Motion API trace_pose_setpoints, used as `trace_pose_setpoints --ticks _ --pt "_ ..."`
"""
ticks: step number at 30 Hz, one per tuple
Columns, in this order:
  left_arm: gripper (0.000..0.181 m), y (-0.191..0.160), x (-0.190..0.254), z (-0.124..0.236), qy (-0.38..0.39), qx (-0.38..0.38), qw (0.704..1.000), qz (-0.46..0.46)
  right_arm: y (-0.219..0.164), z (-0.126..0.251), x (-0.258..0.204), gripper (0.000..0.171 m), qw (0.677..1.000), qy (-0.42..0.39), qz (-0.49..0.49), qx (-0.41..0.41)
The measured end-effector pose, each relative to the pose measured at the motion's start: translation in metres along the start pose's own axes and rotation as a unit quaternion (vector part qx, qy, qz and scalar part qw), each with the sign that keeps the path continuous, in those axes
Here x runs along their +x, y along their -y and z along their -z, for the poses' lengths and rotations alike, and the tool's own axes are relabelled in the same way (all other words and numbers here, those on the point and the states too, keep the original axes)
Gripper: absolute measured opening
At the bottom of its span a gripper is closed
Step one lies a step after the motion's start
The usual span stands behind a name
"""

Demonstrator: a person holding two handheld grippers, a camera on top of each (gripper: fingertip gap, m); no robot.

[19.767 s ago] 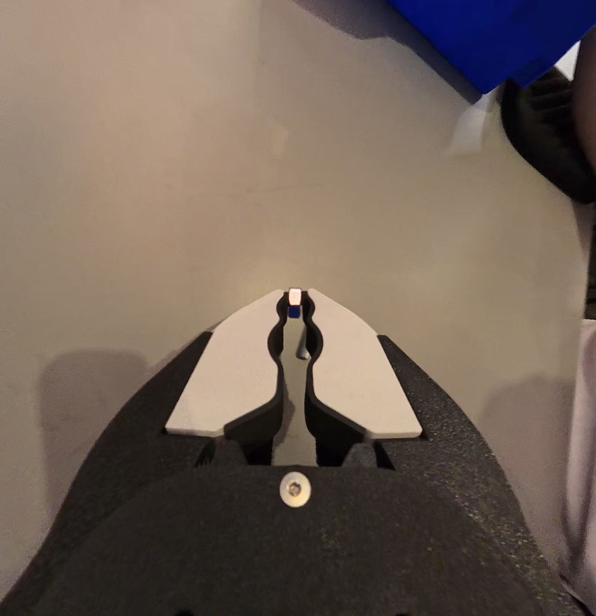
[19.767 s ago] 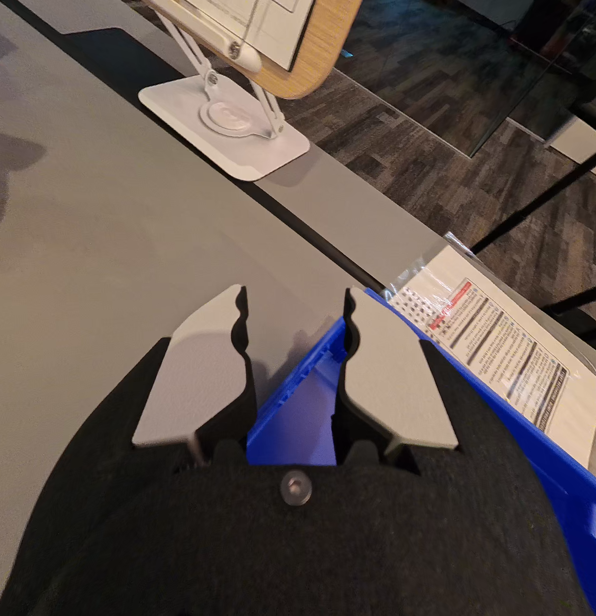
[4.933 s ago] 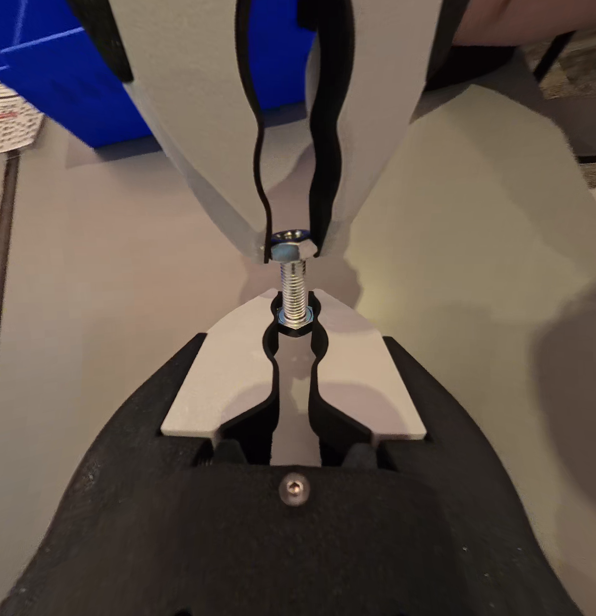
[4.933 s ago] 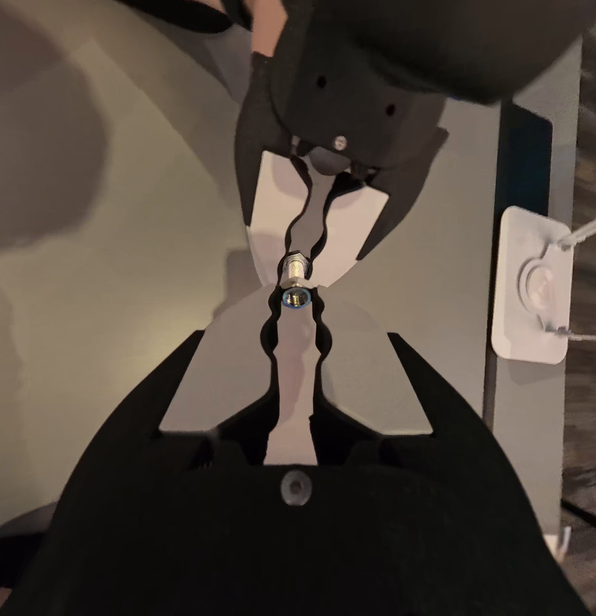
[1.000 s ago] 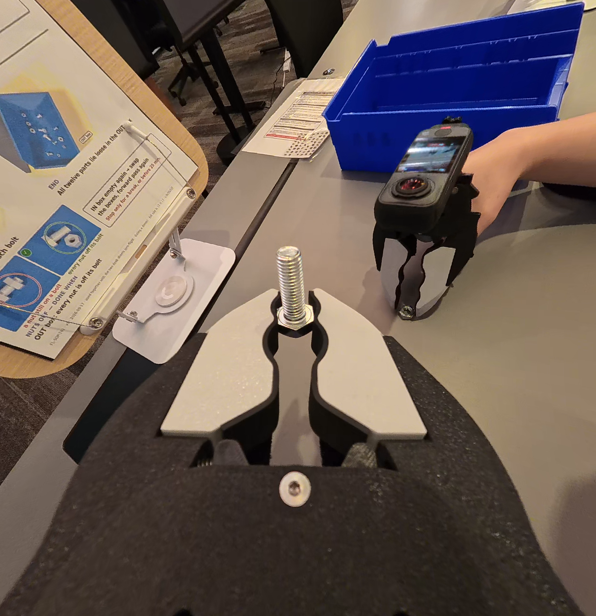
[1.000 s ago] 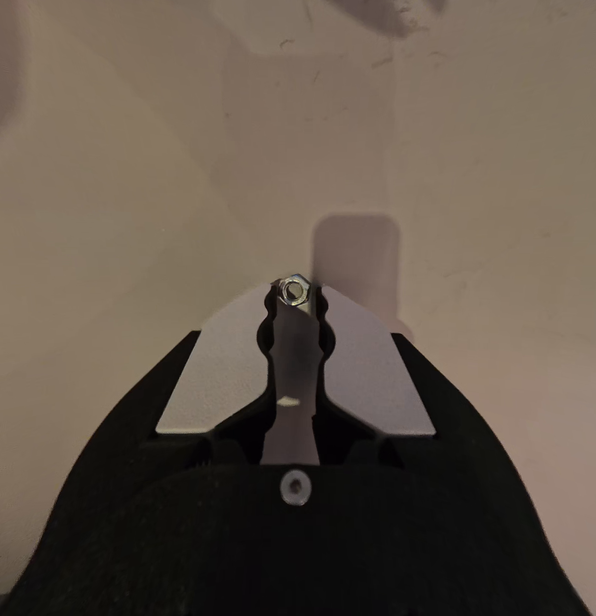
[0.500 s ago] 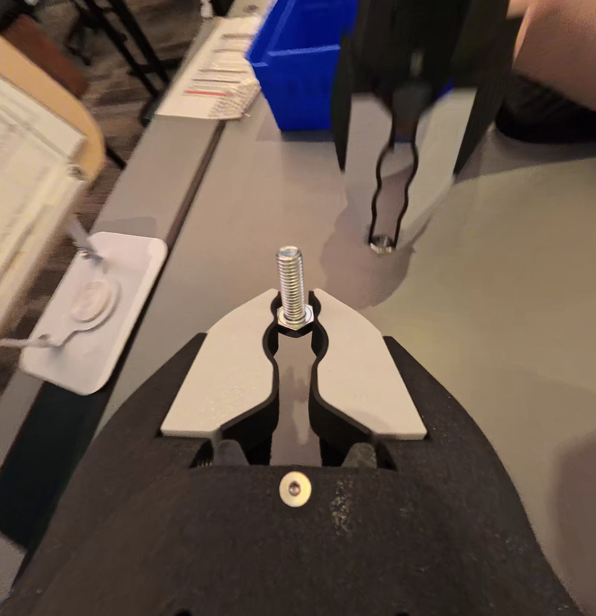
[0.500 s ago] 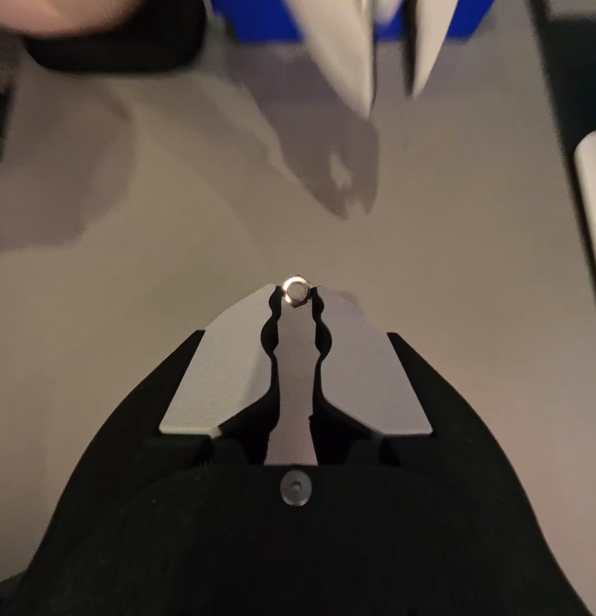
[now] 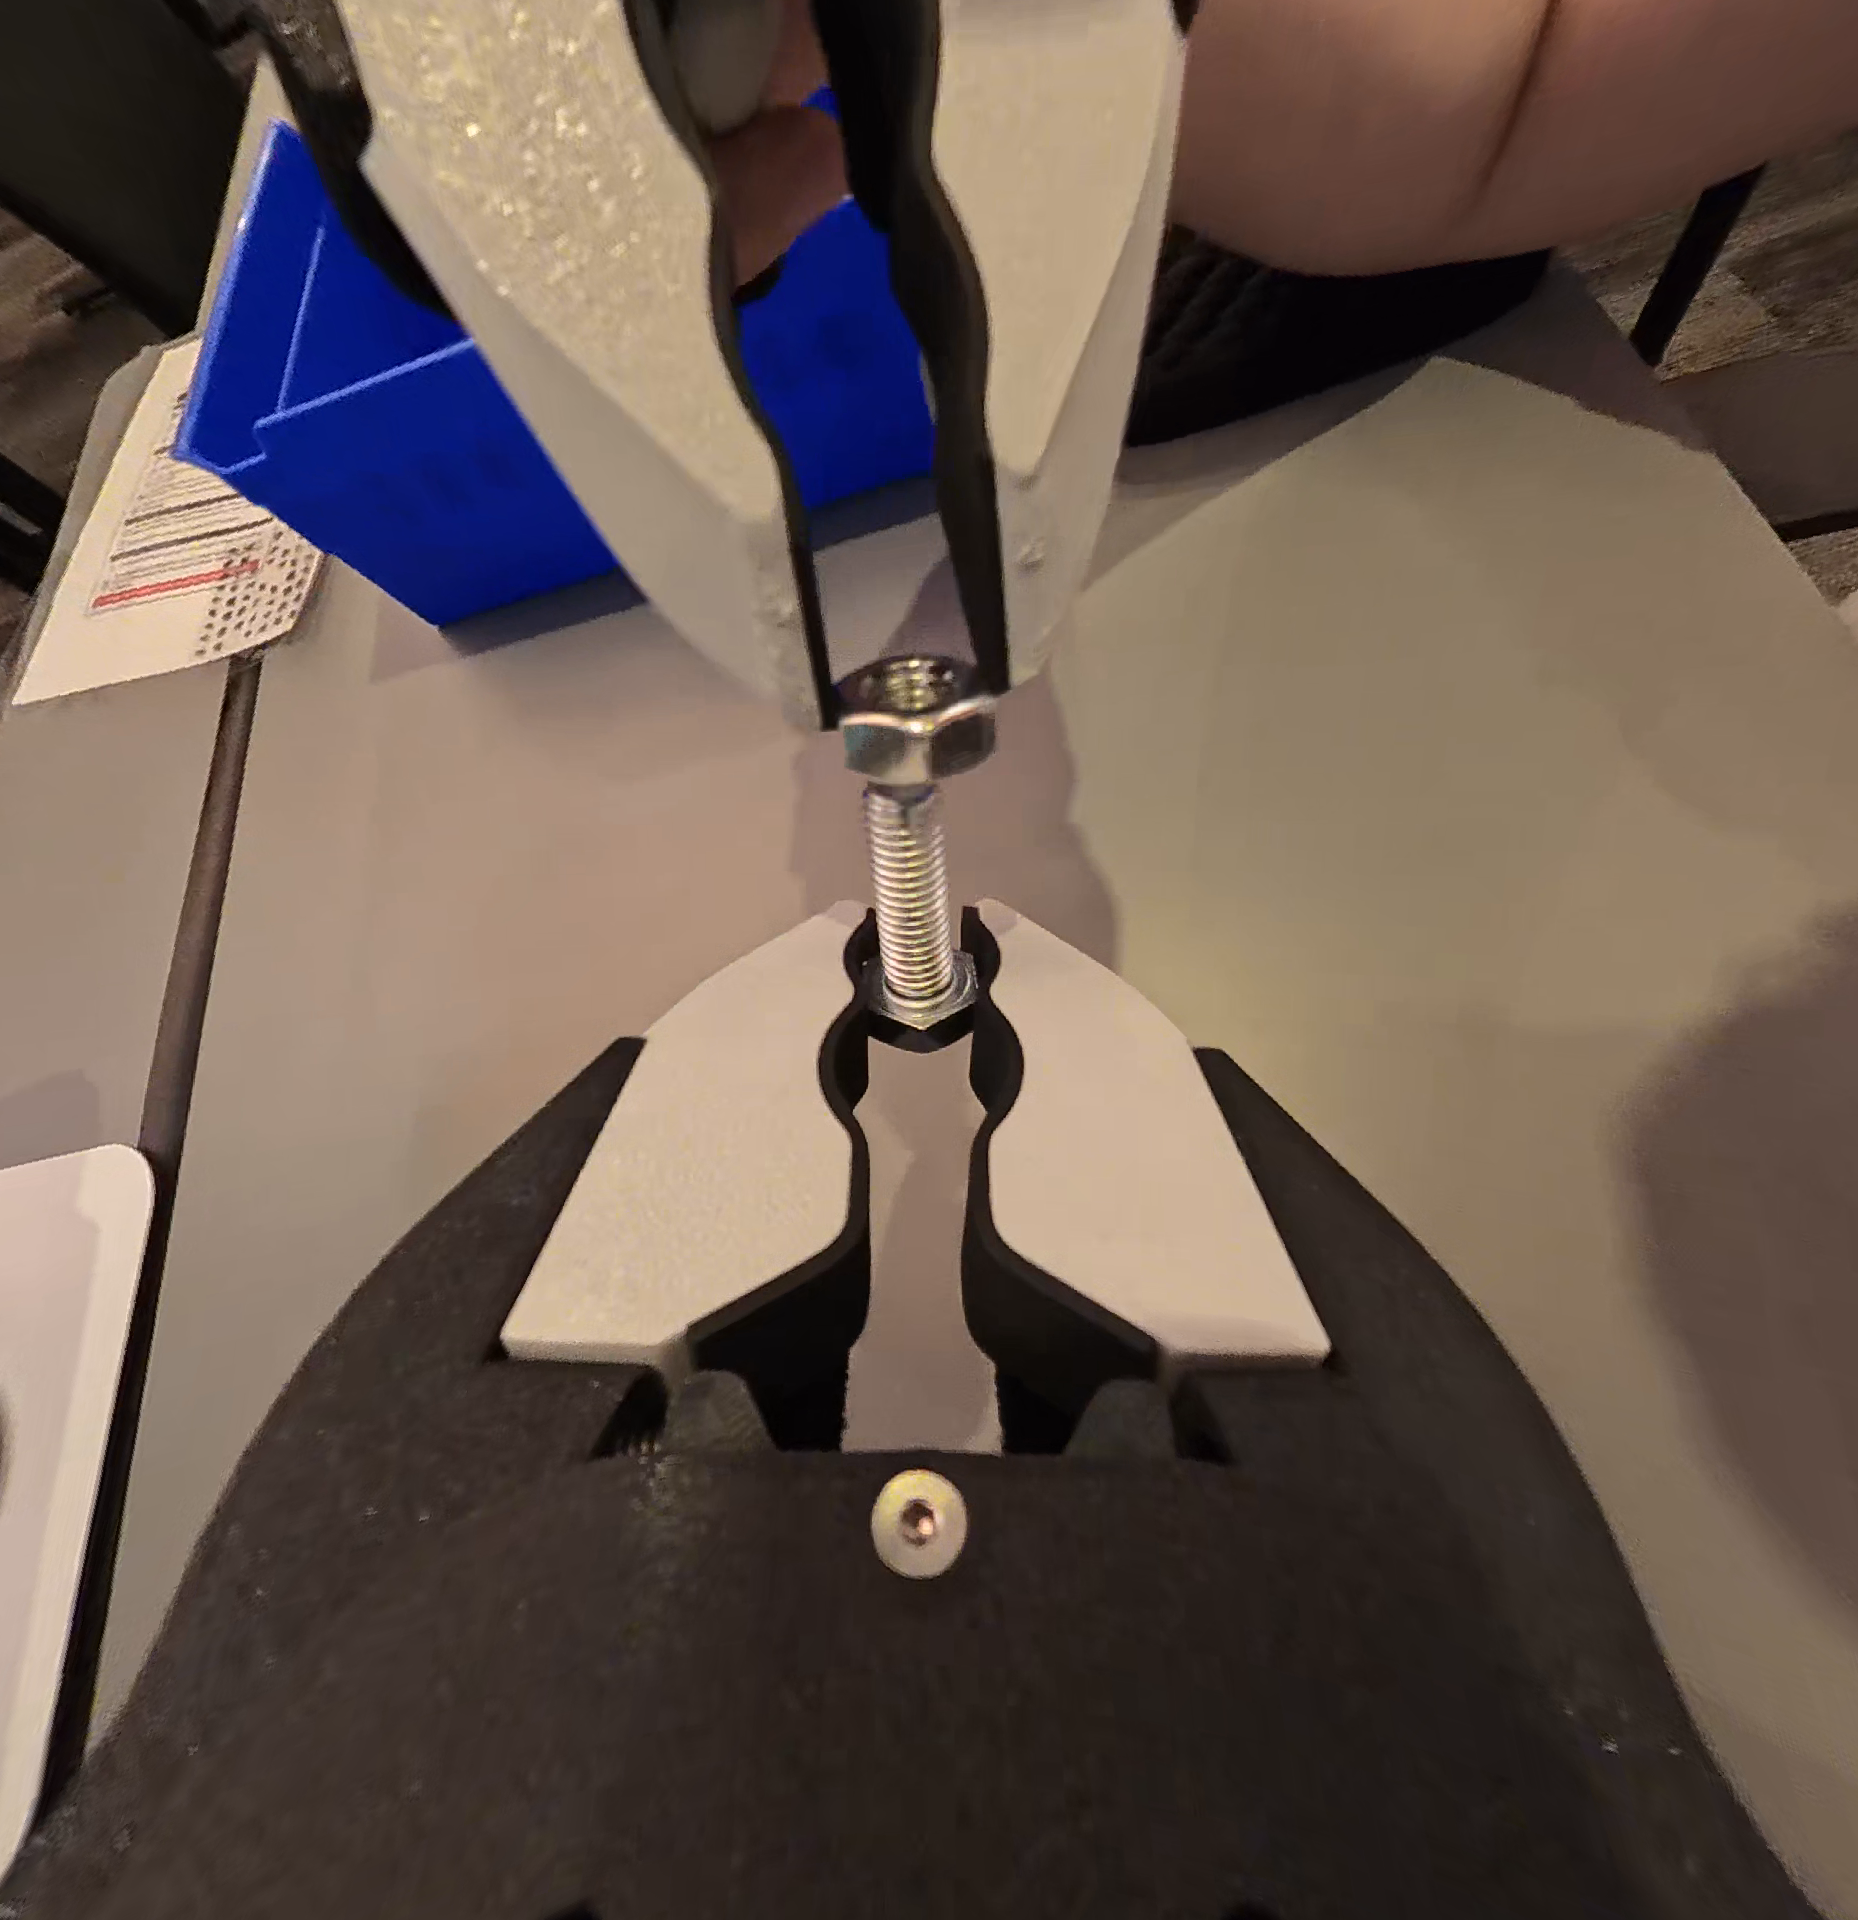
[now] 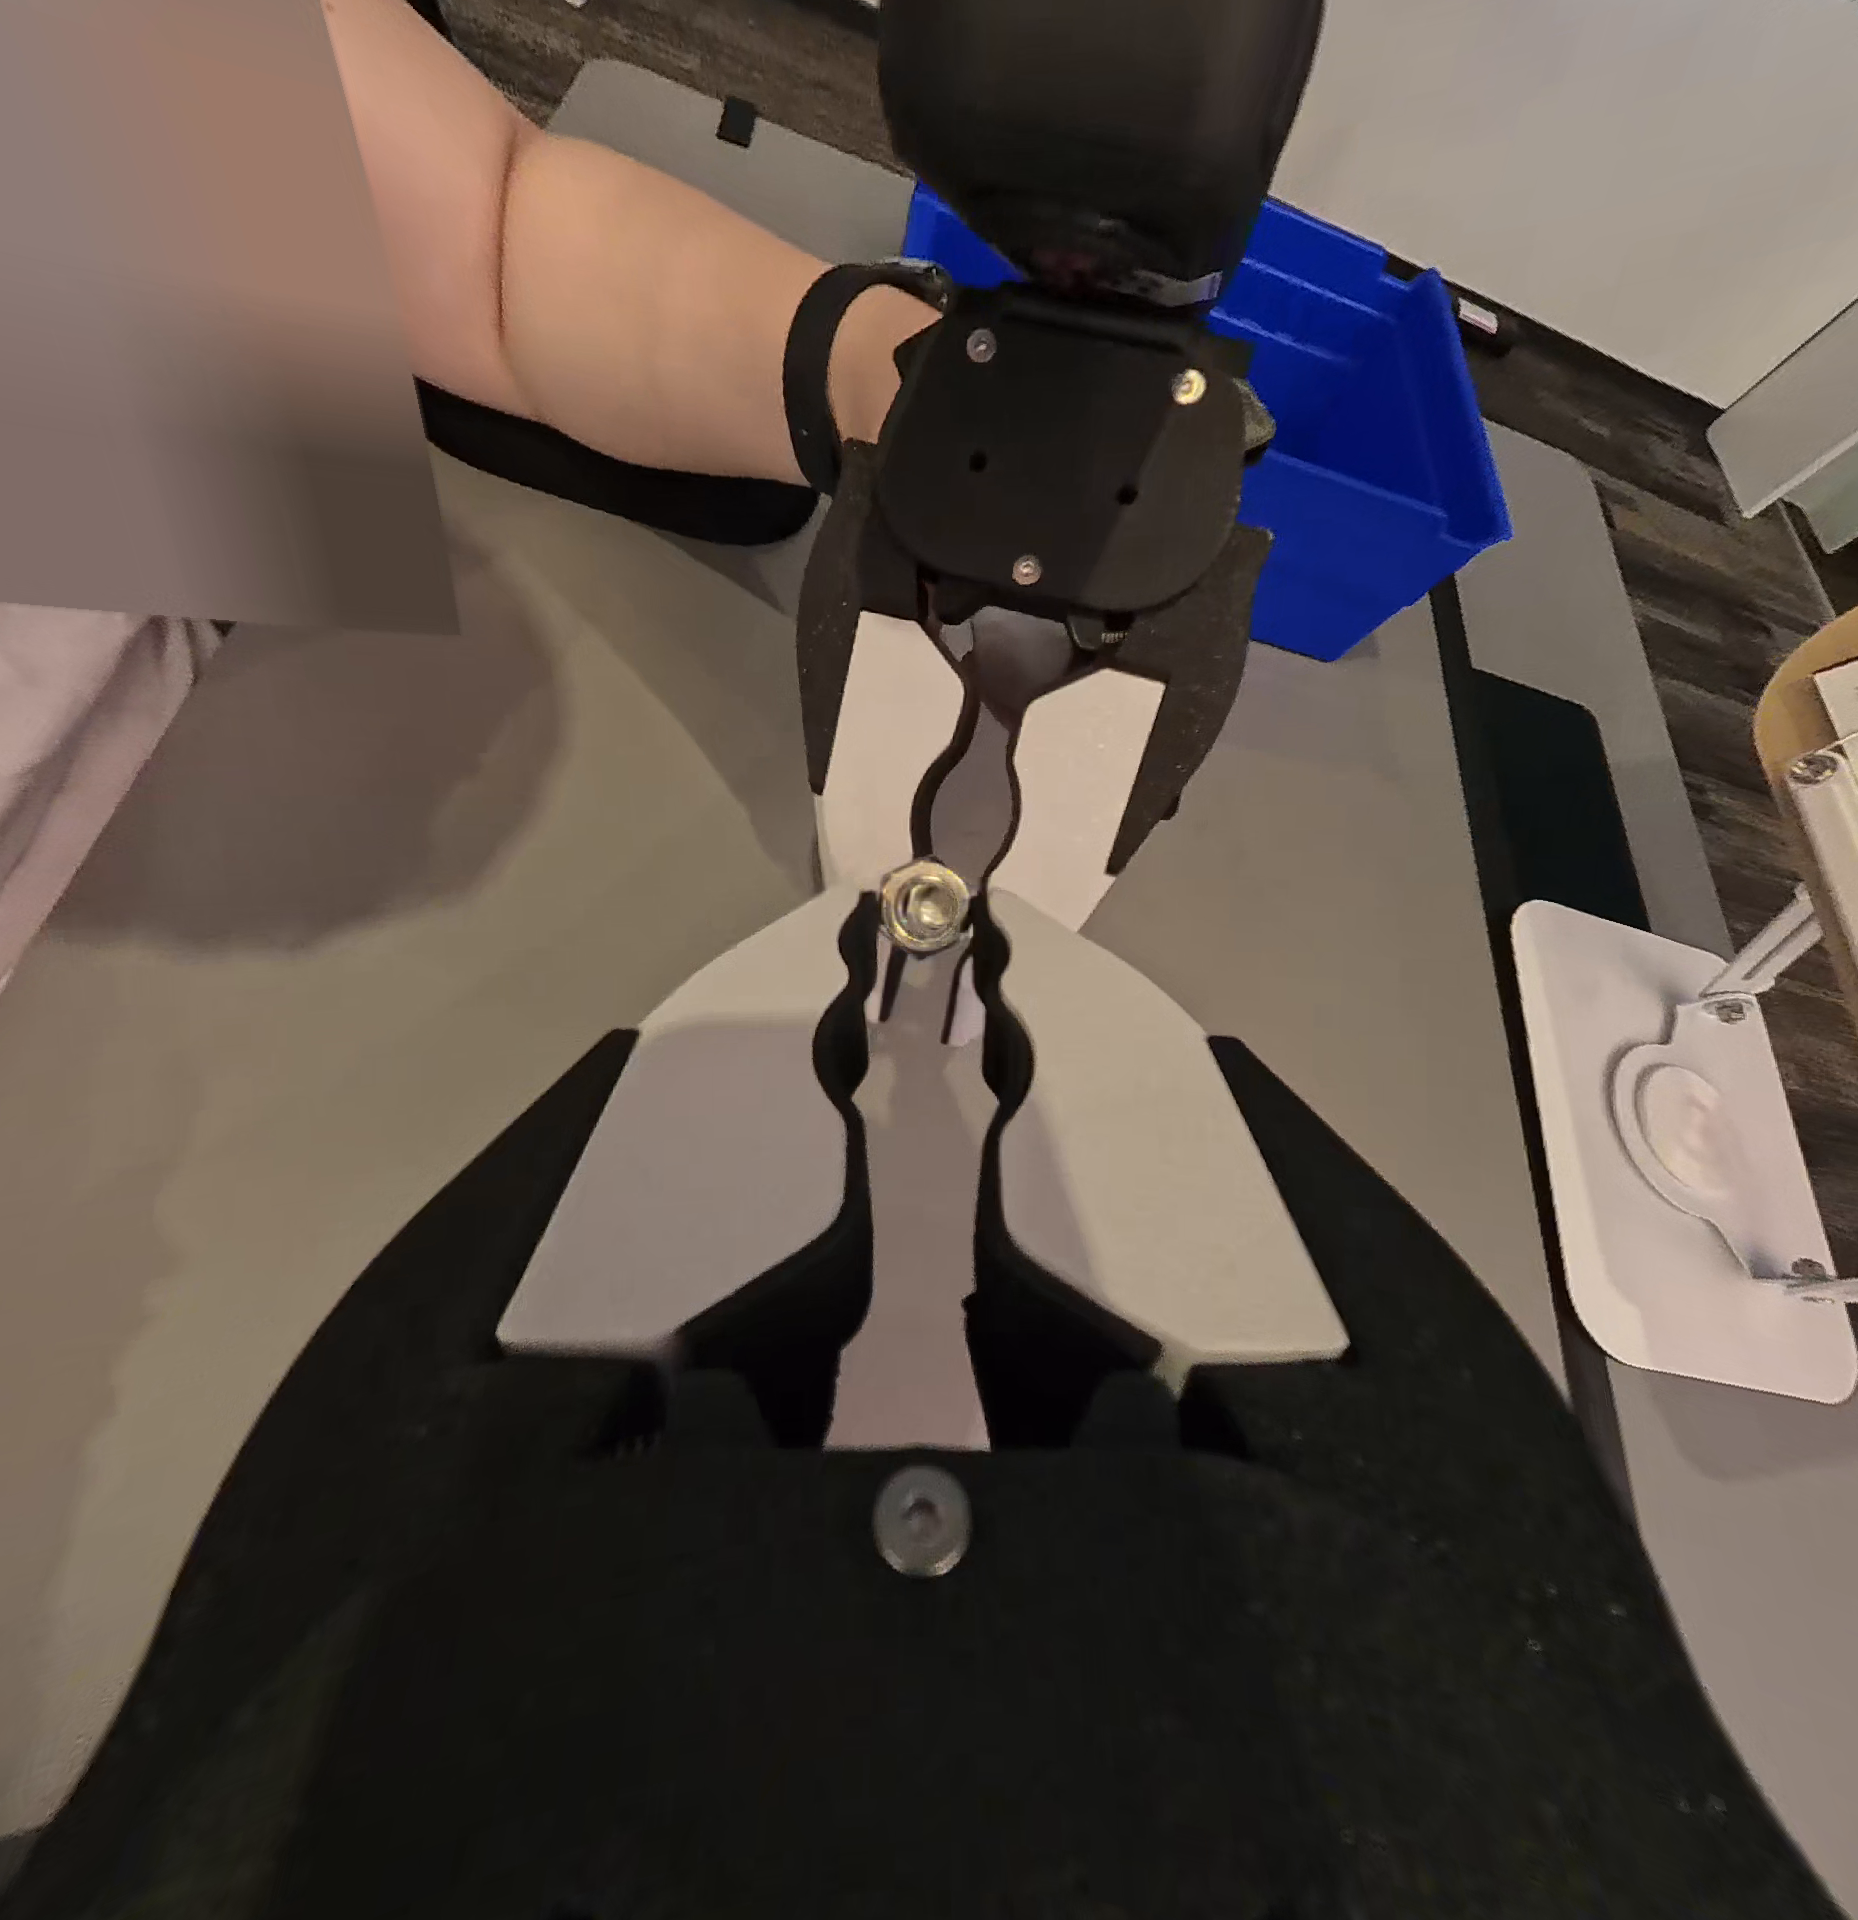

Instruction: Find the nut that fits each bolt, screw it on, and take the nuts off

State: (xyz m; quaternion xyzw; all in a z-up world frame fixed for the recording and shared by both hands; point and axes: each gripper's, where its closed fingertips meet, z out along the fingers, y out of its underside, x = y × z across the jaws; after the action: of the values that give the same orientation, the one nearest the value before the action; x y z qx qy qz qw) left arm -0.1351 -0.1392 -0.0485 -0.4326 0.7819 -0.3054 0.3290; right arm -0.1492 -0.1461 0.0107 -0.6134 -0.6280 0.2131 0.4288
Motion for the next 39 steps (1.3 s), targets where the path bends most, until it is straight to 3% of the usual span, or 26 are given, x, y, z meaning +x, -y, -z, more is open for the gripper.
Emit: trace_pose_setpoints --ticks 13,19,39 --pt "0.014 0.009 0.029 0.000 -0.059 0.002 0.997 -0.044 0.004 -0.003 -0.026 0.017 0.997 0.039 0.065 -0.015" --pt "0.014 -0.001 0.039 -0.005 -0.083 -0.036 0.995 -0.052 -0.005 -0.009 -0.036 0.017 0.993 0.052 0.087 -0.059" --pt "0.014 0.007 0.040 0.004 -0.124 0.017 0.992 -0.008 0.006 -0.010 -0.028 0.017 0.991 -0.010 0.109 -0.076"
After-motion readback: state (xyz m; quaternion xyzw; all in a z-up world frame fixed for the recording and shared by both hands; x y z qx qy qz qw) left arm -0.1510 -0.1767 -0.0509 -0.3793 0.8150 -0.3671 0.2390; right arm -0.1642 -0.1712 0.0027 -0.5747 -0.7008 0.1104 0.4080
